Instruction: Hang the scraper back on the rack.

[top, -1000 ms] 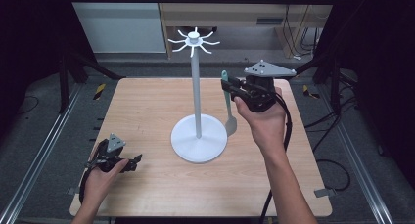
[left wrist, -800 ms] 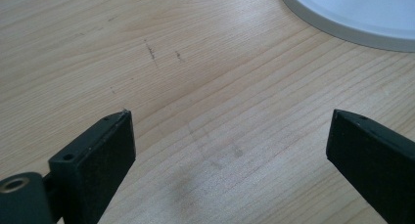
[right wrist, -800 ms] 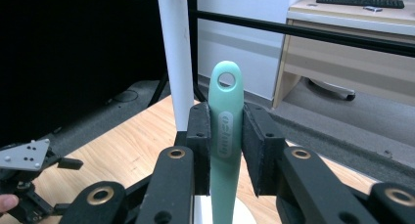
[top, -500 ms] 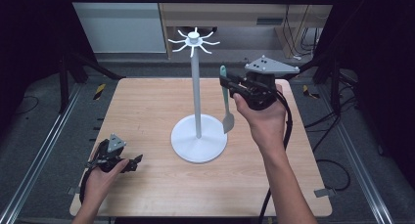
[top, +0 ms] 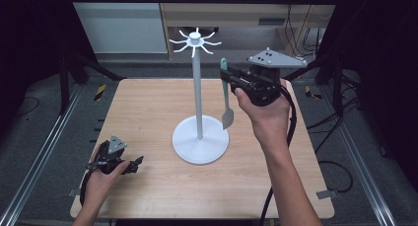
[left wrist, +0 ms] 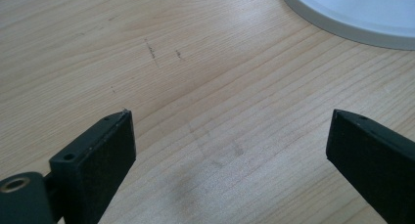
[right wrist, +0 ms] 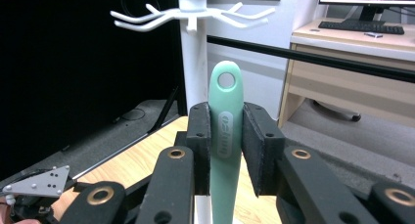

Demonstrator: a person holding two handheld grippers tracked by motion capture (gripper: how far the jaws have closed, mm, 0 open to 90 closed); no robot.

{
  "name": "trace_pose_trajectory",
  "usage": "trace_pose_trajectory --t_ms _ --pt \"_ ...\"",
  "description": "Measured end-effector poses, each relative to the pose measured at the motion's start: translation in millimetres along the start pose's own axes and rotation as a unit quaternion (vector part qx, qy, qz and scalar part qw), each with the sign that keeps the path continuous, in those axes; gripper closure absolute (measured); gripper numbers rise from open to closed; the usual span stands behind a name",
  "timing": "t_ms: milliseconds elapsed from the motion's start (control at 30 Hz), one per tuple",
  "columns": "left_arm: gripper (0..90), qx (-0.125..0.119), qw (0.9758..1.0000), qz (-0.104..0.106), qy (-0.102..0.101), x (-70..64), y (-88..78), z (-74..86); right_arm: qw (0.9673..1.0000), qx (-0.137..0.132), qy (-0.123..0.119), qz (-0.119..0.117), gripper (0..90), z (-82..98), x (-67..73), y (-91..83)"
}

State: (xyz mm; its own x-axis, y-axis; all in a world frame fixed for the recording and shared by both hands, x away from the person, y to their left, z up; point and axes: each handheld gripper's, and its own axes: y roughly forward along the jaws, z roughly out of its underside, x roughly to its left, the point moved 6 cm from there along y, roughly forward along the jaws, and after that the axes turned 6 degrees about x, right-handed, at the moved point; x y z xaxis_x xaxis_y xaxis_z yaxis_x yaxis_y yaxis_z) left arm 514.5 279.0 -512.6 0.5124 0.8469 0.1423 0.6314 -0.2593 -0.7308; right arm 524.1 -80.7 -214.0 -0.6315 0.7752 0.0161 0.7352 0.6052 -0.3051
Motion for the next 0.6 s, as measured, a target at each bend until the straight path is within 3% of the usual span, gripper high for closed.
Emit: trace_pose_trajectory --t_ms 600 --pt "4.2 0.002 1.0000 0.000 0.002 -0.5 0.4 0.1 1.0000 -0.005 -0.008 0.001 74.7 -12.4 4.4 -1.9"
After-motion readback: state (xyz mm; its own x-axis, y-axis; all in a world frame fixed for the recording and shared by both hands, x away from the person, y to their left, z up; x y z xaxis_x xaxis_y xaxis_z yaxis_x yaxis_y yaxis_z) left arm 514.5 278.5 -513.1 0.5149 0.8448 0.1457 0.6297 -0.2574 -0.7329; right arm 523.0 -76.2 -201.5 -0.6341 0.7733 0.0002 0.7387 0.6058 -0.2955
